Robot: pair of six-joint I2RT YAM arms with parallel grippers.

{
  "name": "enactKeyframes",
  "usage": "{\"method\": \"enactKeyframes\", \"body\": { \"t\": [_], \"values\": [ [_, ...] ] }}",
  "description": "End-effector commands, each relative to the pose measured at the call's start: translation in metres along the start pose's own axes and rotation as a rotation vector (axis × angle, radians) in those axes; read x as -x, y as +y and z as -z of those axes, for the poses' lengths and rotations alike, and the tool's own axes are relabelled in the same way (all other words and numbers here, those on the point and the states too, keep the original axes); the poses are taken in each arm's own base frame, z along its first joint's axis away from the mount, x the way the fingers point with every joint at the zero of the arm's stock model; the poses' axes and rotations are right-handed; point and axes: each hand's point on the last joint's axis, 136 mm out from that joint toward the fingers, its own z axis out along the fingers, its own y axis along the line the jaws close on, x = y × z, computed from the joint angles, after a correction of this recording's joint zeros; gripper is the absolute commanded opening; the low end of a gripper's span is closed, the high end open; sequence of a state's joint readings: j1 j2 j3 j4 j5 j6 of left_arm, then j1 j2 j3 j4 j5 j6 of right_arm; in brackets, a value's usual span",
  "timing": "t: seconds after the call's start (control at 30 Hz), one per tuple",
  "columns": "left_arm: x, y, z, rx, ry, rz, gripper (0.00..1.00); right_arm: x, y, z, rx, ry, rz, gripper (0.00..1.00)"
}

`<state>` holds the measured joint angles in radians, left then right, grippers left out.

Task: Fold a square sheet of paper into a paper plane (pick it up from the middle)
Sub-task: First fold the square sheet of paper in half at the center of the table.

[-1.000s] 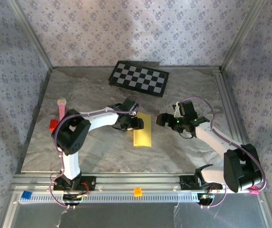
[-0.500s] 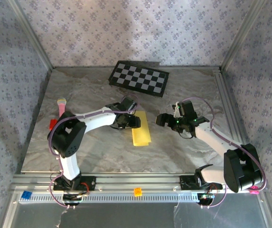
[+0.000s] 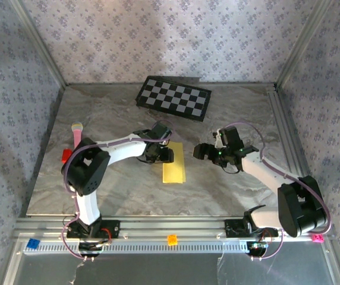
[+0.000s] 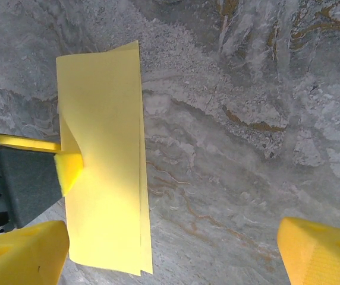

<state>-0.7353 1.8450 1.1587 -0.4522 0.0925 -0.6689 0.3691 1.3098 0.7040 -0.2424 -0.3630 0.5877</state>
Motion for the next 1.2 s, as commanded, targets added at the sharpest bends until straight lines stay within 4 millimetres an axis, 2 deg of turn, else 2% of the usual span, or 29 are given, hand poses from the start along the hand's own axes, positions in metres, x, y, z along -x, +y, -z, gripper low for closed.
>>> {"method": "enactKeyframes", "body": {
  "t": [0.0,0.33,0.77,0.9,1.17],
  "values": [
    [-0.001,0.007,-0.005,0.036,0.025,-0.007,0.60,0.008,0.009,0.001,0.010,-0.012,0.015,0.92],
    [0.000,0.008,-0.007,0.036,0.004,0.038,0.60,0.007,0.007,-0.002,0.001,-0.003,0.014,0.93],
    [-0.006,0.007,-0.024,0.029,0.056,0.048,0.63,0.006,0.001,-0.004,-0.023,-0.003,0.010,0.95],
    [-0.006,0.003,-0.026,0.015,0.062,0.024,0.64,0.005,0.001,-0.004,-0.024,0.001,0.012,0.95],
    [-0.008,0.008,-0.031,0.056,0.078,-0.005,0.66,0.008,0.003,-0.002,-0.029,-0.001,0.023,0.95]
  ]
}}
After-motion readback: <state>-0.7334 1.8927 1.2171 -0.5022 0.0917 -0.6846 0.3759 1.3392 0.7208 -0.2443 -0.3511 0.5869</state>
